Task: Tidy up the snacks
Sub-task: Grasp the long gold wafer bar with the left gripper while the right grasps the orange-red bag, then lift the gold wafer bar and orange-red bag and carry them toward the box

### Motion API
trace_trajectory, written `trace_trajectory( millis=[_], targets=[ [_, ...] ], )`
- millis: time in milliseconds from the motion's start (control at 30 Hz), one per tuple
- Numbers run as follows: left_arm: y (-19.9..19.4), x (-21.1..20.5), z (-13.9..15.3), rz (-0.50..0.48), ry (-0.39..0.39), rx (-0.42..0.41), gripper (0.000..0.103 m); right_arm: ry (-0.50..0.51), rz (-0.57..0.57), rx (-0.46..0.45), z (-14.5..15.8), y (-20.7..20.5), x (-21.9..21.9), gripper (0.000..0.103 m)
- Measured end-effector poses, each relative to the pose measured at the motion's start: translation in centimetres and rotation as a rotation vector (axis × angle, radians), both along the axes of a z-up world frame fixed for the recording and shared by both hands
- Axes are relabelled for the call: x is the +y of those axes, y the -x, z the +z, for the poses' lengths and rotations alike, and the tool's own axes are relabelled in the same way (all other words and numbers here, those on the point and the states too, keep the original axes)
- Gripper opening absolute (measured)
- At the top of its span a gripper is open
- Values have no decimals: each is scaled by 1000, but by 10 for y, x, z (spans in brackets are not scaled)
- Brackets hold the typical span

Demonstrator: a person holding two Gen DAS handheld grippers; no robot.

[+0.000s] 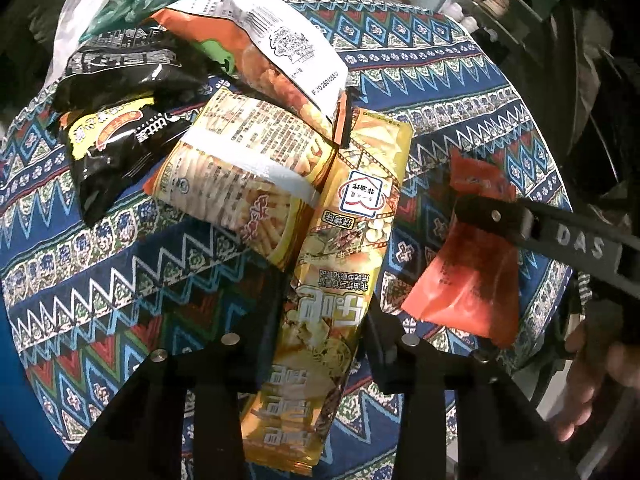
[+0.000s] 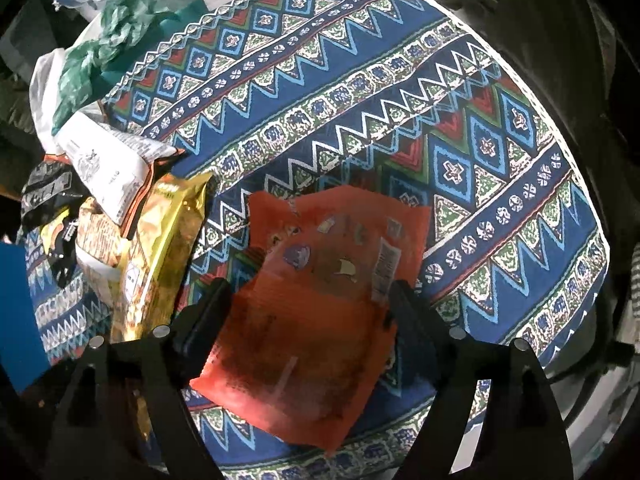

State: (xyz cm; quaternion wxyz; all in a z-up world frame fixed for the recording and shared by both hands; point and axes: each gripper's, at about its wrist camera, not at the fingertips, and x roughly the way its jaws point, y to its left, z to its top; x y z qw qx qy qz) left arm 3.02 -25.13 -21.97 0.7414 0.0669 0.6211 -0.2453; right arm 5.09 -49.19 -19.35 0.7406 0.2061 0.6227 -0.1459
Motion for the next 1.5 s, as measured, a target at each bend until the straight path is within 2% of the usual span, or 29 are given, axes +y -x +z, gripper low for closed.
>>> trace_trajectory(
  millis=[67, 167, 333, 533, 700, 867, 933, 1067, 1167, 1500],
  targets=[
    [1, 4, 1, 1, -2, -4, 38, 4, -3, 7, -2, -5, 8, 81],
    [-2, 9, 7, 4, 5, -16, 37, 41, 5, 28, -7, -1, 55, 81],
    [3, 14, 21, 1, 28, -41, 35, 126, 109, 57, -15, -12, 79, 81],
    [9, 21, 32, 4, 49, -53, 33, 123, 129, 33, -10, -5, 84, 53],
    [14, 22, 38, 12, 66, -65, 33, 90, 163, 6, -5, 0, 94, 48],
    [24, 25, 49, 9, 83, -88, 32, 105, 198, -40, 12, 11, 101, 45],
    [28, 29, 54, 11, 89, -99, 32, 103, 205, -61, 20, 15, 103, 38],
    [35, 34, 60, 9, 93, -107, 32, 82, 205, -77, 27, 18, 100, 37],
    [43, 43, 61, 9, 60, -131, 32, 66, 213, -72, 26, 19, 101, 37],
    [42, 57, 23, 29, -22, -63, 37, 41, 249, -51, 19, 21, 111, 37]
  ],
)
